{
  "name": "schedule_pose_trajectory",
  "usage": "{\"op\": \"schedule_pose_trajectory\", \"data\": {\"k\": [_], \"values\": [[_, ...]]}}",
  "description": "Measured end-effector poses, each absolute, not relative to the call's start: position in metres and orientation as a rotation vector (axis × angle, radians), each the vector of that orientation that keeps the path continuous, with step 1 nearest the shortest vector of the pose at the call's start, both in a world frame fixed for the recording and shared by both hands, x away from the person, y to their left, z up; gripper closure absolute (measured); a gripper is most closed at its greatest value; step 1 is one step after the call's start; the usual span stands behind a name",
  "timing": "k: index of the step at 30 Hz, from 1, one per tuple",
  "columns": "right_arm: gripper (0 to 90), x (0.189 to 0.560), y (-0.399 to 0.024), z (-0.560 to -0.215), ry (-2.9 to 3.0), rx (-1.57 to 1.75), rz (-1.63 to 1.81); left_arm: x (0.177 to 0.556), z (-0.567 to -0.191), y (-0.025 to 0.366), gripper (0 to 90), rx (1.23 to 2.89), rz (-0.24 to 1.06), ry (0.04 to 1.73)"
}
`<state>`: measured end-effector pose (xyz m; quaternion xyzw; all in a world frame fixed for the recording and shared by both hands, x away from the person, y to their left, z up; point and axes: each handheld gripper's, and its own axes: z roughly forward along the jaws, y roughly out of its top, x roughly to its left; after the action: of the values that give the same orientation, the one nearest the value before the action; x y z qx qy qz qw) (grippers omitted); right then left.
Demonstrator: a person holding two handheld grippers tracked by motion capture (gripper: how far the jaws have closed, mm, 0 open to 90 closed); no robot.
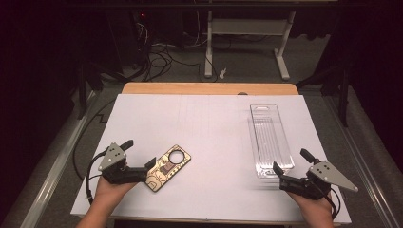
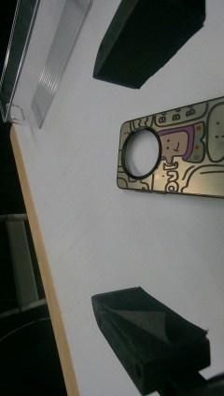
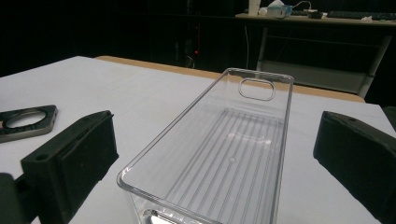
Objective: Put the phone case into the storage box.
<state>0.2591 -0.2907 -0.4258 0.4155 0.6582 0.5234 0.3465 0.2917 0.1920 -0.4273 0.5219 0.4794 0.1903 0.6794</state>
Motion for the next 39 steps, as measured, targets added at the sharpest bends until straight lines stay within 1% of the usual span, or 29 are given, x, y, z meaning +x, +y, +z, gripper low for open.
{"op": "schedule_pose_trajectory", "data": {"k": [26, 39], "values": [[0.1, 0.259, -0.285, -0.427, 1.714, 1.065, 1.355, 0.292, -0.429, 0.195, 0.1, 1.178, 0.426, 1.084], [0.1, 0.259, -0.284, -0.426, 1.717, 1.061, 1.354, 0.298, -0.428, 0.211, 0.2, 1.161, 0.445, 1.152]]}}
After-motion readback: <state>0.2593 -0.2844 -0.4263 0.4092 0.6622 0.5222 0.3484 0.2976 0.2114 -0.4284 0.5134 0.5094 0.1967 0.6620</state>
